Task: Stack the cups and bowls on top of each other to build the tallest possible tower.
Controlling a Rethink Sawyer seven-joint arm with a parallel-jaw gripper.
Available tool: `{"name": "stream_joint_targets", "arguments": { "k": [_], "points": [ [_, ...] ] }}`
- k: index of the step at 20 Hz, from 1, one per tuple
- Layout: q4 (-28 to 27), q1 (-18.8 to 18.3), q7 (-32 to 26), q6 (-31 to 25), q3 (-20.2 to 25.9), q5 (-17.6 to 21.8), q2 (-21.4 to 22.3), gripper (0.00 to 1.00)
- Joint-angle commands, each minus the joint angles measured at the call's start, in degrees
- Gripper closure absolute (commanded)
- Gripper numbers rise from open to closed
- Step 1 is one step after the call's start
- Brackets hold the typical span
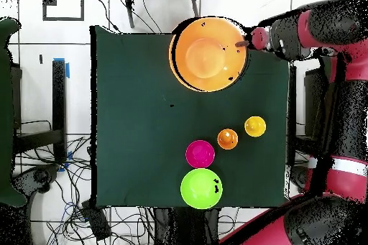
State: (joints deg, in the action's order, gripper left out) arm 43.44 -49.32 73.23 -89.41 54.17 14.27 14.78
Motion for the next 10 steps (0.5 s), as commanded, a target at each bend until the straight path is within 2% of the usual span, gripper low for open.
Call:
{"name": "stream_joint_targets", "arguments": {
  "k": [1,10],
  "points": [
    [-1.95,3.09,-20.96,0.1,1.59,2.41,-1.41,1.0],
    [-0.59,3.1,-20.63,1.66,1.69,2.11,-1.34,1.0]
  ]
}}
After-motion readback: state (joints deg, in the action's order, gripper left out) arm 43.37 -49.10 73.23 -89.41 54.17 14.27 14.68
